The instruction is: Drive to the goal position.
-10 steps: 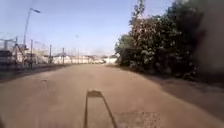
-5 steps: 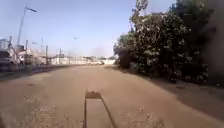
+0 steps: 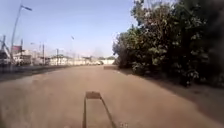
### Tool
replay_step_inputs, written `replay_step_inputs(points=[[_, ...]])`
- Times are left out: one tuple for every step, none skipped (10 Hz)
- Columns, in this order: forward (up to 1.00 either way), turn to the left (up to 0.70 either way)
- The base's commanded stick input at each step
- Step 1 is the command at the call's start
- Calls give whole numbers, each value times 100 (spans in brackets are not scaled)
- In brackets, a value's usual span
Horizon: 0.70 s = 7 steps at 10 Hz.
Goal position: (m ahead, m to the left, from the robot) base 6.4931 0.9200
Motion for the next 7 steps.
replay_step_inputs(points=[[100, 0], [100, 0], [100, 0], [100, 0], [100, 0], [100, 0], [100, 0]])
